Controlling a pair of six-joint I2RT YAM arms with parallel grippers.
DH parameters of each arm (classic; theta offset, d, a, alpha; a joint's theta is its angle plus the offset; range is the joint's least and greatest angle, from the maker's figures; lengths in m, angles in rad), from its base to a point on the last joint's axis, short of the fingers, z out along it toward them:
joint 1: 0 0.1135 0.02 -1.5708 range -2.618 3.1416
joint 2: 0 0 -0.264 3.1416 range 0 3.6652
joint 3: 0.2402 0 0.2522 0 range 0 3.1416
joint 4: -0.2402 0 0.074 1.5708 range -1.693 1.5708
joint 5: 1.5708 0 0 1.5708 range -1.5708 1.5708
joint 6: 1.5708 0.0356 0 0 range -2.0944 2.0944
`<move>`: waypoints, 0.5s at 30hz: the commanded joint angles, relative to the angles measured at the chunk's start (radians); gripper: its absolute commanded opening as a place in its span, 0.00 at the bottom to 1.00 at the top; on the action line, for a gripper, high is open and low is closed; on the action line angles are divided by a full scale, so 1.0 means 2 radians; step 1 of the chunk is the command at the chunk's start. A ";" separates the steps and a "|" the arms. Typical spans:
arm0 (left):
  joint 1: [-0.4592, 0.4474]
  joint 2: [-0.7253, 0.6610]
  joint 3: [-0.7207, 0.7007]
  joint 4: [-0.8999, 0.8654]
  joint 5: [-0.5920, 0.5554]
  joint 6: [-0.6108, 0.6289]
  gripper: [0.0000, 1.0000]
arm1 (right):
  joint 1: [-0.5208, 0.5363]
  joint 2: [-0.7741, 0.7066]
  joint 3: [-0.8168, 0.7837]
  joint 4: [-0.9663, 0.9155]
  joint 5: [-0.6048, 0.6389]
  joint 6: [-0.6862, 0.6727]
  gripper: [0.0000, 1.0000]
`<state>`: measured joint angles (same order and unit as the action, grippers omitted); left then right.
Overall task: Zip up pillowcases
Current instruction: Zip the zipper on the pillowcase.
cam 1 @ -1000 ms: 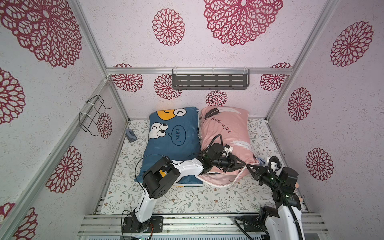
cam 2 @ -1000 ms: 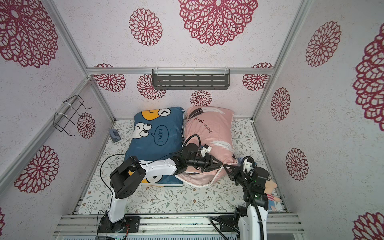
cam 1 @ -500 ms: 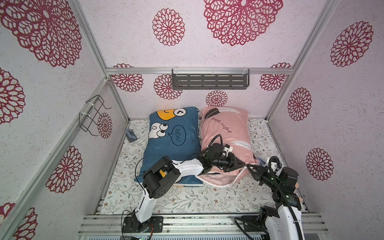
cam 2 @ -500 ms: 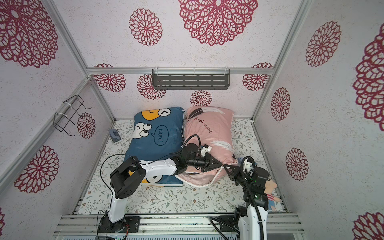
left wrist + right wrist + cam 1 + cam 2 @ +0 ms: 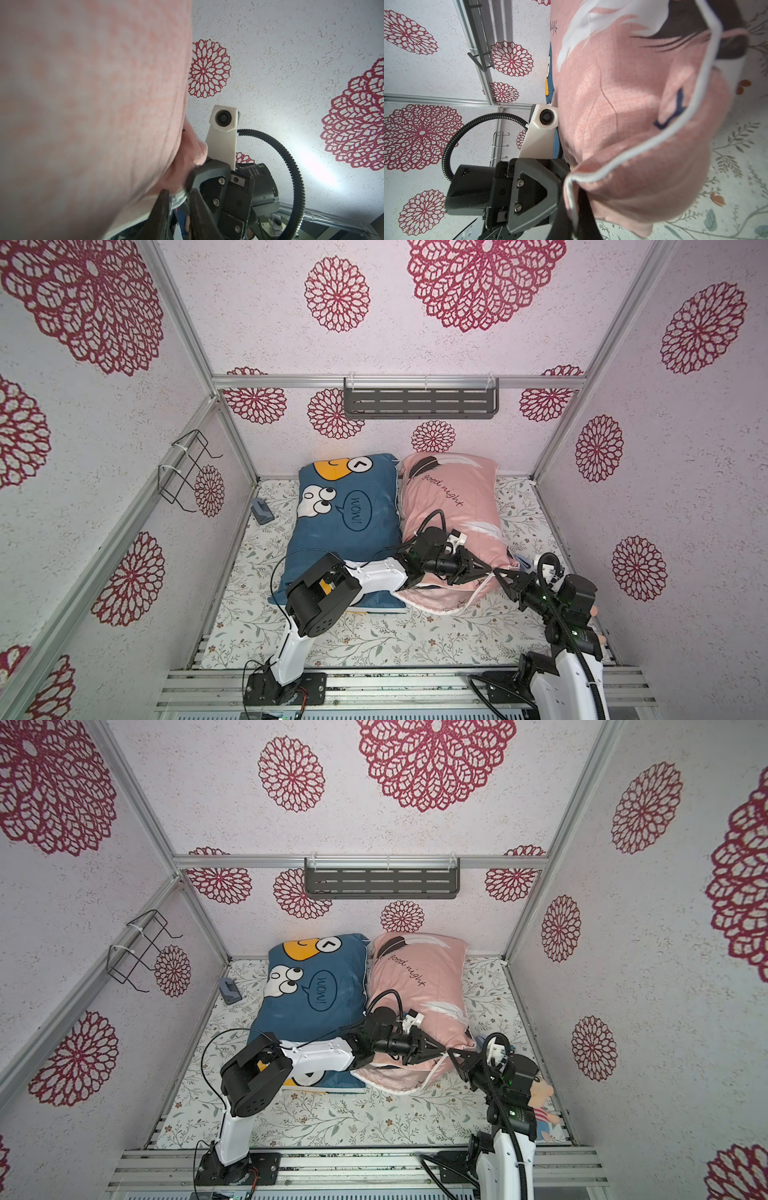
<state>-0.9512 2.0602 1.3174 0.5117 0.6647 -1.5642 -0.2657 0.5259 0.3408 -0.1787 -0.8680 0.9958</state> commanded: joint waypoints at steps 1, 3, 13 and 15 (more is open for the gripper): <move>-0.006 0.004 -0.004 0.015 0.008 -0.003 0.18 | -0.001 -0.005 0.013 0.017 0.002 0.005 0.00; -0.006 0.004 -0.006 0.016 0.007 -0.003 0.16 | -0.001 -0.005 0.012 0.017 0.004 0.006 0.00; -0.009 0.010 -0.004 0.018 0.010 -0.005 0.23 | -0.001 -0.006 0.012 0.023 0.001 0.012 0.00; -0.009 0.011 -0.004 0.022 0.010 -0.007 0.27 | -0.001 -0.007 0.012 0.023 -0.001 0.013 0.00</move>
<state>-0.9558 2.0632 1.3174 0.5201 0.6693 -1.5673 -0.2657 0.5251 0.3408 -0.1783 -0.8623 1.0058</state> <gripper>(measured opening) 0.259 0.054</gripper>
